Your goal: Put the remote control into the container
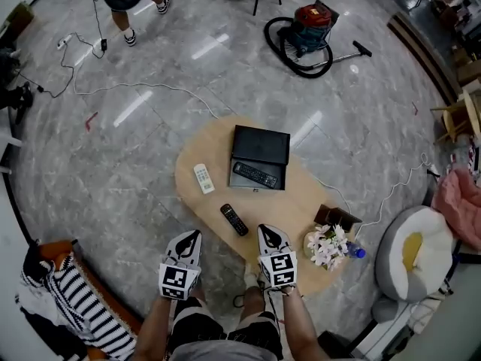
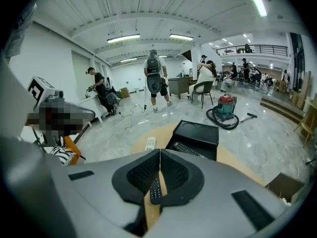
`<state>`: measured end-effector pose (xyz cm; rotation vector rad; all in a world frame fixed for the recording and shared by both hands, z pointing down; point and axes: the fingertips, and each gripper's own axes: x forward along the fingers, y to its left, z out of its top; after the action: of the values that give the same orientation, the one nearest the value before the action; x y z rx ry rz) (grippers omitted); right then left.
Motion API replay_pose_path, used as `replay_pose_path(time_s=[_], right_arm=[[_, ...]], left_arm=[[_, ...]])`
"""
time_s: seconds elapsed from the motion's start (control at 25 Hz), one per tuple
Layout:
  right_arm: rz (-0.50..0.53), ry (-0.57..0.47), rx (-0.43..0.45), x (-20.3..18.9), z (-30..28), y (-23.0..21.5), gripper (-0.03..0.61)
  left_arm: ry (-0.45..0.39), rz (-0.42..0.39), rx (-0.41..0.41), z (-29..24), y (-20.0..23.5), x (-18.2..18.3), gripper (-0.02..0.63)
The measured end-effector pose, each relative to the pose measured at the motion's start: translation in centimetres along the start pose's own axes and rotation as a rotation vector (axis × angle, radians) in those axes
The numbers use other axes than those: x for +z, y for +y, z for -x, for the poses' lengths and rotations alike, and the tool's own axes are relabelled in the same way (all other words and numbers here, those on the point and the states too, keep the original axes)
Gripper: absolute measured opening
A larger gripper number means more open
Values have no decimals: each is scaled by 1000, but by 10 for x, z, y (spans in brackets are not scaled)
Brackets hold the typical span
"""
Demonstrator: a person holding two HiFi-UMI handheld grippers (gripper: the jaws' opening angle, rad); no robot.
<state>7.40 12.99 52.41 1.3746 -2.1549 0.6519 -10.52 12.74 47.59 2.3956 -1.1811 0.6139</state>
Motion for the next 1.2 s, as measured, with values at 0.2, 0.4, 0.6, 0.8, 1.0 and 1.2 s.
replay_pose_path(time_s=[0.2,0.4,0.6,0.8,1.0,1.2], right_arm=[[33,73,20,-35,-39,-1,11],[58,131,44,-65,-73,-4,12],[68,190,118,-97,-106,5,12],[101,241,149,-123,-133,11,22],[109,299,197,-146,-152,20,149],[128,367,223,-167,-164,33,215]], left_arm=[[13,-12,-15,-25,20,-24,8],[30,-13,-11,-40,36,-53,8],[51,-3,-11,-51,48,-81,8],[80,16,-24,-60,52,-108,8],[107,22,-38,-65,53,-124,8],[127,40,-36,-61,55,-138,8]])
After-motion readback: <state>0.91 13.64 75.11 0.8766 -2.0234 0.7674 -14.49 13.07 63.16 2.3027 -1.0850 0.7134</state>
